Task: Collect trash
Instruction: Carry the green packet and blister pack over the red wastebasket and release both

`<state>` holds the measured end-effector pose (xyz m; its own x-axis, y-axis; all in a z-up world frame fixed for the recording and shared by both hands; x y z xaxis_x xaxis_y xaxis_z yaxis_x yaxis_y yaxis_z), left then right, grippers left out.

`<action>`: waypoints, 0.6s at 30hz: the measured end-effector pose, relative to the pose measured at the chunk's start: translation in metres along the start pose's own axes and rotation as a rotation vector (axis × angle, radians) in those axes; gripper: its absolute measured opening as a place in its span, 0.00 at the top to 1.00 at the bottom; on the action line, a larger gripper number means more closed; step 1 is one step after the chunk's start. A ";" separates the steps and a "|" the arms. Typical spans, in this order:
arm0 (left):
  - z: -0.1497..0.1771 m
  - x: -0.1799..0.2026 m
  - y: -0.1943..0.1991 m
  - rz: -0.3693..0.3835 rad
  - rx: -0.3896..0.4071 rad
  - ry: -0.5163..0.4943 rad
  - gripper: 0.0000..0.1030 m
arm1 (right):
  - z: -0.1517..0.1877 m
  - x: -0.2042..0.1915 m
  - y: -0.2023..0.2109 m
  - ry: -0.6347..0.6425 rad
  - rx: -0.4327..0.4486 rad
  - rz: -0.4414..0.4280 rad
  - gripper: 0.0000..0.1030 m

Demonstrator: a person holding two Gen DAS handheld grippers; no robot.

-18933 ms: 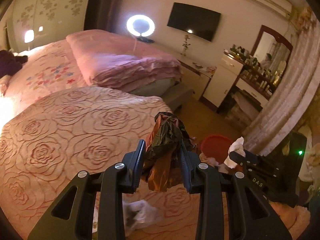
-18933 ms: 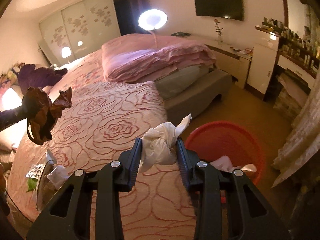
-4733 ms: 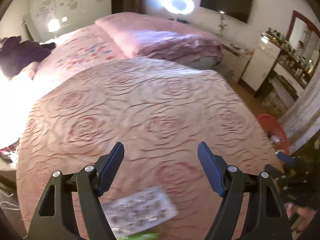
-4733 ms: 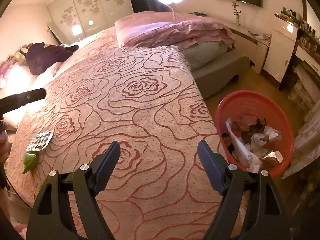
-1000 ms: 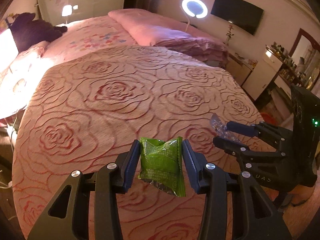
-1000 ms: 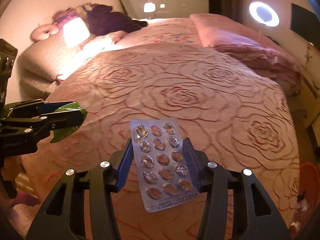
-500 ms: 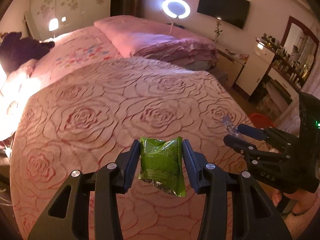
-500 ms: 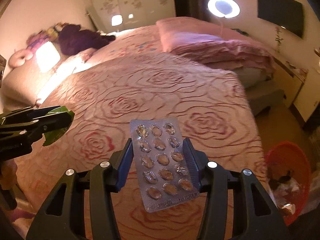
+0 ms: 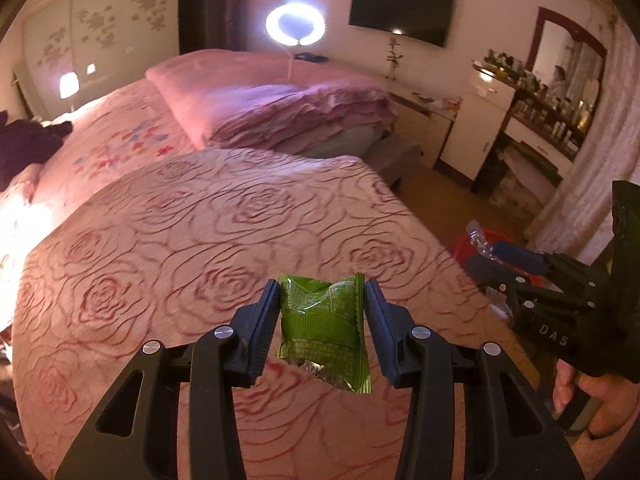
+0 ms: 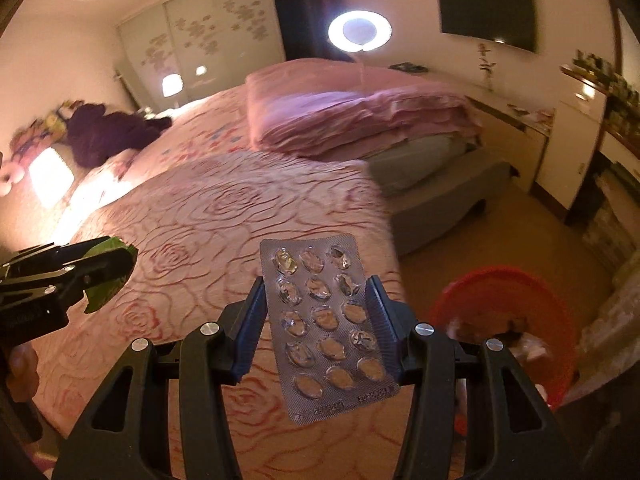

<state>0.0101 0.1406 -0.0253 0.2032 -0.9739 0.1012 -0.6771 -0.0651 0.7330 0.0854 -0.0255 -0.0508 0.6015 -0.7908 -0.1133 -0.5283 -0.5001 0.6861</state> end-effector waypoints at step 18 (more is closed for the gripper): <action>-0.022 0.107 -0.040 0.150 -0.041 -0.136 0.60 | 0.013 0.099 0.047 -0.157 0.059 0.170 0.53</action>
<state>0.0742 0.0443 -0.0288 0.0032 -0.9925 0.1219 -0.6631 0.0892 0.7432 0.1121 -0.1318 -0.0395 0.4028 -0.9082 -0.1138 -0.6508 -0.3716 0.6621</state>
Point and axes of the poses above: each gripper's, at about its wrist camera, not at the fingertips, and y roughly against the way its jaws point, x to its right, z to its underside, the point moved 5 cm from there along -y, roughly the way its jaws point, and after that the axes turned 1 degree about y, right-handed, at the moved point
